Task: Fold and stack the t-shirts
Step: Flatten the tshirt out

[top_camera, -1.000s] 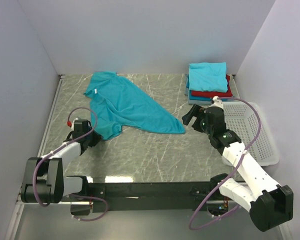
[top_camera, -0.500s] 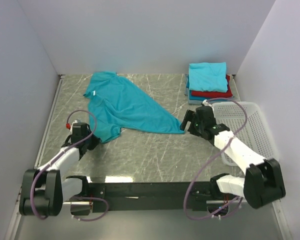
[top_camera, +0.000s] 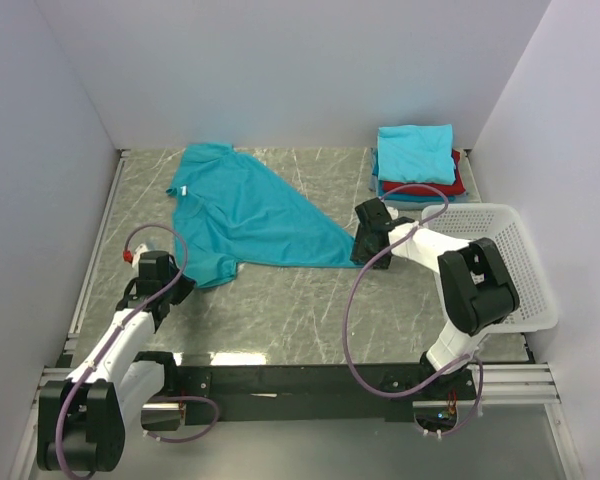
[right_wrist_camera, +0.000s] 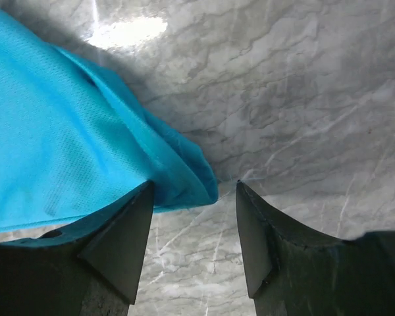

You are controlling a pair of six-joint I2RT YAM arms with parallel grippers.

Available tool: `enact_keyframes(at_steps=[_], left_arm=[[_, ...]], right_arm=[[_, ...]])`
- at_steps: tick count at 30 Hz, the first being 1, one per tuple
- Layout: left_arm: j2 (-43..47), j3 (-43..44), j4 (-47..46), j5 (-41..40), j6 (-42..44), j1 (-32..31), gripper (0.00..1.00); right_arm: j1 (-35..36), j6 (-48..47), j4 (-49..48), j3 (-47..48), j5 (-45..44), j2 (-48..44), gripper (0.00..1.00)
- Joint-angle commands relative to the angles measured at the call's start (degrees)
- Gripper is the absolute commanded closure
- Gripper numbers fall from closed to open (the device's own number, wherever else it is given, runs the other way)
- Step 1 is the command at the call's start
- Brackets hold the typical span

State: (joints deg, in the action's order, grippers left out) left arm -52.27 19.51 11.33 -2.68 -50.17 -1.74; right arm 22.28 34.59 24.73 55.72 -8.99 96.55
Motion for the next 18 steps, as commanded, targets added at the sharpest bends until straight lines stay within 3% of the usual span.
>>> enact_keyframes(at_steps=[1,4,7,10,11,13,18], left_arm=[[0.59,-0.43,0.45,-0.84,1.57,-0.02,0.99],[0.33,-0.61,-0.26,-0.14,1.48,-0.02,0.99],[0.24,-0.35,-0.26,-0.22,1.66,-0.02,0.99],[0.41,-0.17,-0.17,-0.57,1.74,-0.02,0.99],[0.59,-0.17,-0.17,-0.57,1.66,-0.02,0.99],[0.85,-0.08,-0.08,-0.75,1.66,-0.02,0.99],[2.26,3.42,1.76,-1.45,1.92,-0.02,0.99]], right_arm=[[0.39,1.71,1.81,1.67,-3.75,0.83,0.40],[0.39,1.71,0.67,1.41,-3.23,1.71,0.42],[0.48,1.80,0.41,1.06,-2.52,2.15,0.53],[1.01,1.54,-0.03,0.79,-2.08,1.89,0.70],[1.09,1.10,-0.21,0.62,-2.08,1.80,0.87],[1.09,0.83,-0.65,0.35,-2.17,1.45,1.00],[1.27,-0.40,-0.56,0.96,-3.74,-2.75,1.00]])
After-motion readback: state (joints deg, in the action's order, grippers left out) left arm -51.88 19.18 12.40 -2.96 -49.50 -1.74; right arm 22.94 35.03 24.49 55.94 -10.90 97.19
